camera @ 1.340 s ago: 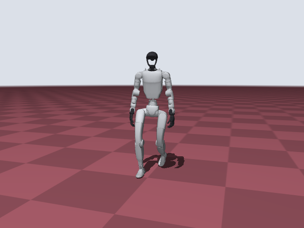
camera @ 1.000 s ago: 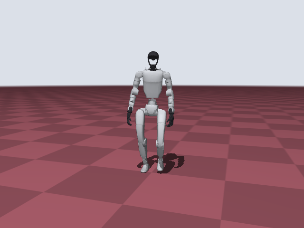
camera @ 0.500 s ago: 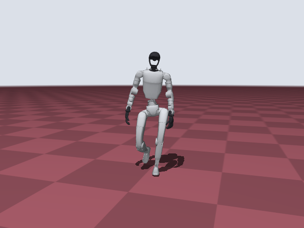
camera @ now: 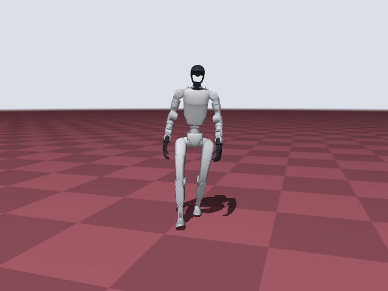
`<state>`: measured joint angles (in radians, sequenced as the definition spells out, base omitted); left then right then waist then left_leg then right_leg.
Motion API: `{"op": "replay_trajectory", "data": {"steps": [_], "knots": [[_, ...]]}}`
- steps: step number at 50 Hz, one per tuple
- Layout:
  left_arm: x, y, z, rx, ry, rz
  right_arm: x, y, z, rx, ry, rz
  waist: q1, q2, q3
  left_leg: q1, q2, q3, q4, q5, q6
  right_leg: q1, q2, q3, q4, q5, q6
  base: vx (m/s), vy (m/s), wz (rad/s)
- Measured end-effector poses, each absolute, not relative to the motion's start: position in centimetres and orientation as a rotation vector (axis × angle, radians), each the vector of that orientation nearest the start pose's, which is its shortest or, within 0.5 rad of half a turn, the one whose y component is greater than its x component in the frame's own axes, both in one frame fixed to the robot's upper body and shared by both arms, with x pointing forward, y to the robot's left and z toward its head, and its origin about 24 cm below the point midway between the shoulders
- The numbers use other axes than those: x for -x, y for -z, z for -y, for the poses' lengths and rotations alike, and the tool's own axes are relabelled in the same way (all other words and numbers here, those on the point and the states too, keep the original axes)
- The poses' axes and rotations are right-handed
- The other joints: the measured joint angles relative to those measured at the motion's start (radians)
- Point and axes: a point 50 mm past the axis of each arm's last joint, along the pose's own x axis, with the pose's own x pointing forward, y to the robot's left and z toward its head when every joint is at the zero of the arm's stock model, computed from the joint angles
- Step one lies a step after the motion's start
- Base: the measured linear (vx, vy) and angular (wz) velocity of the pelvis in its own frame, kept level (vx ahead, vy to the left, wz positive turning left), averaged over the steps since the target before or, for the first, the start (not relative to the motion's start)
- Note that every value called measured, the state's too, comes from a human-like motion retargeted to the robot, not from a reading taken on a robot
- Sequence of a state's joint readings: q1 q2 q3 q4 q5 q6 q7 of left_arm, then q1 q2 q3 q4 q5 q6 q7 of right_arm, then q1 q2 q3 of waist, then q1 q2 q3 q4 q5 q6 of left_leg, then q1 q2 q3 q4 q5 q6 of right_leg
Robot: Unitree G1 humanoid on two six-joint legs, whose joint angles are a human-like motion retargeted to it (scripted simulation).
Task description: Walk
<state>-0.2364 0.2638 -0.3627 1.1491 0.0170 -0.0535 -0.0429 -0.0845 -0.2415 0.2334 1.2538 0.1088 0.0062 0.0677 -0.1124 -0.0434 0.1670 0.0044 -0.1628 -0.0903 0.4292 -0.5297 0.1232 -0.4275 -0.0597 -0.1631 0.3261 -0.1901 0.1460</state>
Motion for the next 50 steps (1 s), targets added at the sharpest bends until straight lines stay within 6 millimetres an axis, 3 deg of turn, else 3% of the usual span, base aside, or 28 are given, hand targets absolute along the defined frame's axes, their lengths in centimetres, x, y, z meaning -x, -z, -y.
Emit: {"op": "replay_trajectory", "data": {"steps": [8,10,15,18,22,28,33,38,43,46,50], "knots": [[-16.3,14.4,-20.5,-0.467,0.250,-1.024,-11.9,15.6,22.9,0.260,-0.009,-1.187,-0.001,0.062,-0.012,0.034,0.054,-0.014,0.200,-0.052,-0.038,0.046,0.067,0.059,0.090,0.054,-0.031,0.40,-0.08,0.30],[-15.0,14.9,-20.6,-0.462,0.244,-1.069,-11.8,15.6,23.1,0.257,0.013,-1.186,0.002,0.084,-0.014,0.018,0.080,-0.020,0.297,-0.017,-0.075,0.063,0.094,0.062,0.119,0.029,-0.056,0.40,-0.10,0.21],[-12.6,15.7,-21.1,-0.472,0.241,-1.152,-12.3,15.3,23.7,0.256,0.055,-1.160,0.016,0.139,-0.015,-0.105,0.194,0.024,0.646,0.194,-0.166,0.126,0.164,0.047,0.129,-0.023,-0.114,0.38,-0.09,0.26],[-12.3,15.8,-21.4,-0.493,0.244,-1.161,-12.9,14.9,24.1,0.266,0.074,-1.130,0.037,0.152,-0.015,-0.214,0.258,0.060,0.819,0.227,-0.155,0.165,0.187,0.040,0.115,-0.051,-0.132,0.38,-0.08,0.26],[-12.6,15.5,-21.8,-0.517,0.239,-1.145,-13.9,14.4,24.6,0.282,0.090,-1.090,0.074,0.141,-0.017,-0.353,0.305,0.106,0.899,0.172,-0.109,0.218,0.191,0.037,0.090,-0.090,-0.136,0.38,-0.08,0.19],[-13.3,15.2,-22.0,-0.508,0.223,-1.112,-15.2,13.9,24.7,0.286,0.095,-1.050,0.114,0.090,-0.014,-0.464,0.270,0.169,0.605,0.121,-0.090,0.322,0.143,0.034,0.026,-0.145,-0.126,0.40,-0.07,0.19],[-13.5,15.2,-21.5,-0.501,0.239,-1.102,-15.3,13.9,24.4,0.293,0.077,-1.053,0.127,0.046,-0.027,-0.466,0.184,0.180,0.150,0.245,-0.137,0.384,0.083,0.005,-0.019,-0.188,-0.123,0.40,-0.05,0.39],[-13.5,15.3,-20.8,-0.492,0.268,-1.098,-14.4,14.4,24.0,0.306,0.045,-1.092,0.137,0.032,-0.052,-0.474,0.145,0.168,-0.074,0.341,-0.164,0.409,0.062,-0.027,0.021,-0.254,-0.132,0.40,0.01,0.43],[-12.9,15.6,-20.3,-0.472,0.278,-1.120,-12.5,15.2,23.6,0.305,0.030,-1.155,0.144,-0.002,-0.084,-0.470,0.089,0.154,-0.048,0.380,-0.136,0.399,0.001,-0.045,0.165,-0.311,-0.132,0.45,0.06,0.41],[-12.9,15.7,-20.2,-0.450,0.276,-1.138,-11.4,15.5,23.8,0.292,0.033,-1.196,0.139,-0.042,-0.093,-0.431,0.022,0.145,-0.040,0.372,-0.103,0.364,-0.068,-0.027,0.344,-0.279,-0.106,0.50,0.07,0.56],[-13.4,15.6,-19.9,-0.436,0.286,-1.147,-10.6,15.7,24.3,0.265,0.047,-1.234,0.101,-0.109,-0.086,-0.329,-0.111,0.113,-0.103,0.361,-0.057,0.244,-0.214,0.021,0.732,-0.100,-0.061,0.51,0.08,0.84]]}}
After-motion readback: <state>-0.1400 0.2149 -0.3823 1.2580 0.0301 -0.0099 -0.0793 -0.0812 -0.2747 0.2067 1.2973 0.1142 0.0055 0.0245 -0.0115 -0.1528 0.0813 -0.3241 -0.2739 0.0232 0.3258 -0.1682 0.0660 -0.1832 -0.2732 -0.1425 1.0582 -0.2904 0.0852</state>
